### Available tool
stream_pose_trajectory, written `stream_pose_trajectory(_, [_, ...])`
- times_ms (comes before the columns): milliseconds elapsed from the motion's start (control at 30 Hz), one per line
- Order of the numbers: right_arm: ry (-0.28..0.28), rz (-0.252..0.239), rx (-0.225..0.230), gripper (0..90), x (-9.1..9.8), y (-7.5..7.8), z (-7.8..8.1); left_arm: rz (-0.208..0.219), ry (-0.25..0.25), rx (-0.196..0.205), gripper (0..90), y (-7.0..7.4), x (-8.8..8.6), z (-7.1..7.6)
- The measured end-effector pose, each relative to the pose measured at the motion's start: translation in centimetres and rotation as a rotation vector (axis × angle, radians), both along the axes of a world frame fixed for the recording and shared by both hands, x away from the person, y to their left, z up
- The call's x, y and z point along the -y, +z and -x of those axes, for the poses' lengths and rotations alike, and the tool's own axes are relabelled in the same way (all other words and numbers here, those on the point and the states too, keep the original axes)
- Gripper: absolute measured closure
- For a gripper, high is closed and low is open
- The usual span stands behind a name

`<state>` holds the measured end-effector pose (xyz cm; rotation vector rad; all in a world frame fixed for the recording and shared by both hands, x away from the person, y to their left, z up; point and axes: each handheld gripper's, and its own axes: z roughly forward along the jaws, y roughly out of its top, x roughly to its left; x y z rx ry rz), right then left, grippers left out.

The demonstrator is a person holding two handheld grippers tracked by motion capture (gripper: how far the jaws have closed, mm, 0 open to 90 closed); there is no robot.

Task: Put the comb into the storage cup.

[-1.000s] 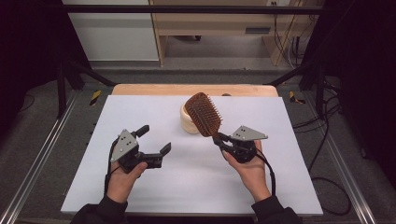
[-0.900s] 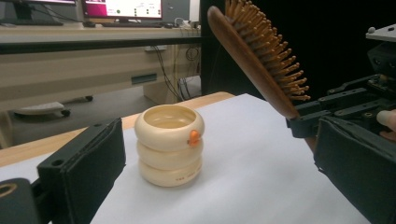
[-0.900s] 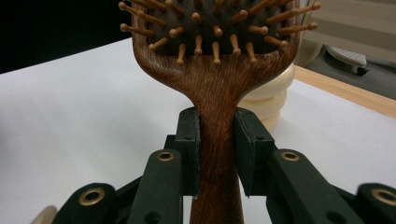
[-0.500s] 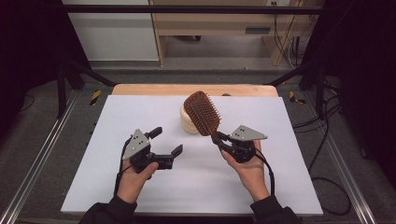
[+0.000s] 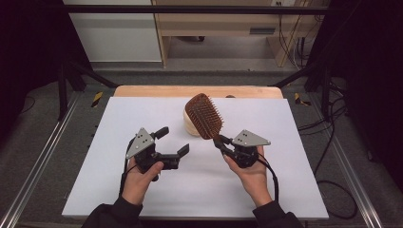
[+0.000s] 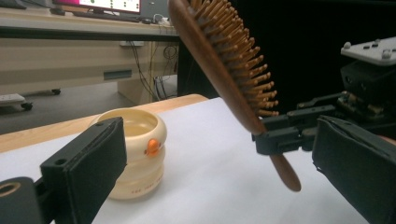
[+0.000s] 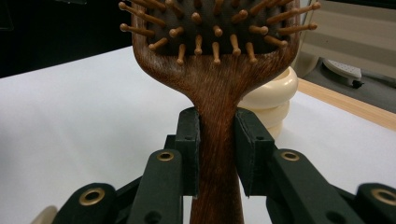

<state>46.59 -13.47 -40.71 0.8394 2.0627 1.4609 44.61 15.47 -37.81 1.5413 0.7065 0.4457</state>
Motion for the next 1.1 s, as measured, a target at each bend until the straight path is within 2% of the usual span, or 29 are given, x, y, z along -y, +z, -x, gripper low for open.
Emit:
stream_pose_trajectory(233, [0.017, -0.016, 0.014, 72.9, -0.2, -0.2, 0.5, 0.016, -0.020, -0.030, 3.1, 0.7, 1.4, -0.9])
stream_pose_trajectory(267, [0.019, -0.017, 0.018, 72.9, -0.3, -0.2, 0.6, 0.029, -0.024, -0.037, 3.1, 0.8, 1.5, -1.0])
stream_pose_trajectory(367, [0.024, -0.019, 0.024, 72.9, -0.5, -0.3, 0.7, 0.123, -0.053, -0.094, 3.3, 1.0, 1.6, -1.4])
stream_pose_trajectory(600, [0.035, -0.031, 0.041, 72.9, -0.6, -0.3, 1.2, 0.099, -0.027, -0.088, 3.9, 1.5, 1.8, -1.8])
stream_pose_trajectory(800, [0.047, -0.025, 0.056, 72.9, -1.0, -0.4, 1.5, 0.116, -0.023, -0.105, 4.9, 1.7, 2.3, -2.4])
stream_pose_trajectory(900, [0.052, -0.025, 0.059, 72.9, -1.2, -0.4, 1.7, 0.111, -0.017, -0.099, 5.0, 1.8, 2.6, -2.7])
stream_pose_trajectory(1100, [0.061, -0.032, 0.050, 72.9, -1.4, -0.5, 1.7, 0.123, 0.006, -0.106, 6.5, 1.9, 2.9, -3.1])
